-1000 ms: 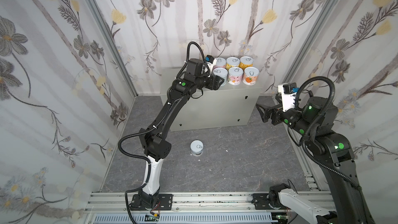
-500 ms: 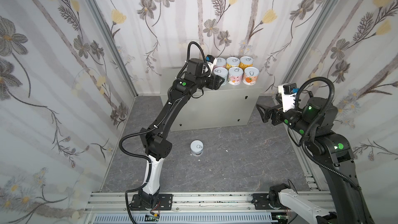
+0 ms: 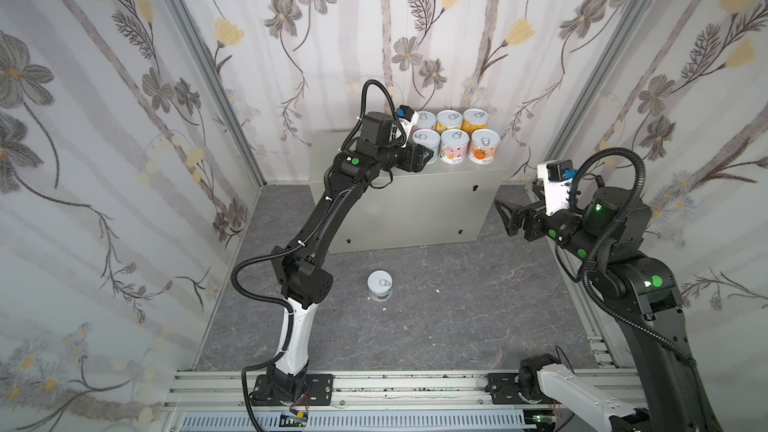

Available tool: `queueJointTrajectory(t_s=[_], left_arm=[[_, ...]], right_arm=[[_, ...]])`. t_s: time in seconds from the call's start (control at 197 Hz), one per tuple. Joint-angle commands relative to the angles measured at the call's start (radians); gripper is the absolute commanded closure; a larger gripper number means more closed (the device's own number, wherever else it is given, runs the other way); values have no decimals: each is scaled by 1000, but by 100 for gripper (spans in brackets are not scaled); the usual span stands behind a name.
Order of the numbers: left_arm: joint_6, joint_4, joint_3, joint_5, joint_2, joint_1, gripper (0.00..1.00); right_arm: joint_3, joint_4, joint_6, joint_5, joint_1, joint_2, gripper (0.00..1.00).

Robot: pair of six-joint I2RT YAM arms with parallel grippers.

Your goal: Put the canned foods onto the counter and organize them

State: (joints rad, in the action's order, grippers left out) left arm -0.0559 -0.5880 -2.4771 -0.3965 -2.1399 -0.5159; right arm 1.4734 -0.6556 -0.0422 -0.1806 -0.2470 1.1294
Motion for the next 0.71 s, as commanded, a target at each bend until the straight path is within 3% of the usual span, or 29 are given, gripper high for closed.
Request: queueJointTrajectory(t_s=[0.0, 0.705], left_arm=[[1, 25, -11, -10, -2, 3, 25], [-4, 35, -12, -16, -12, 4, 23]], right_arm=[[-4, 50, -7, -14, 0, 1, 0], [-19, 52, -4, -13, 9, -10, 0]])
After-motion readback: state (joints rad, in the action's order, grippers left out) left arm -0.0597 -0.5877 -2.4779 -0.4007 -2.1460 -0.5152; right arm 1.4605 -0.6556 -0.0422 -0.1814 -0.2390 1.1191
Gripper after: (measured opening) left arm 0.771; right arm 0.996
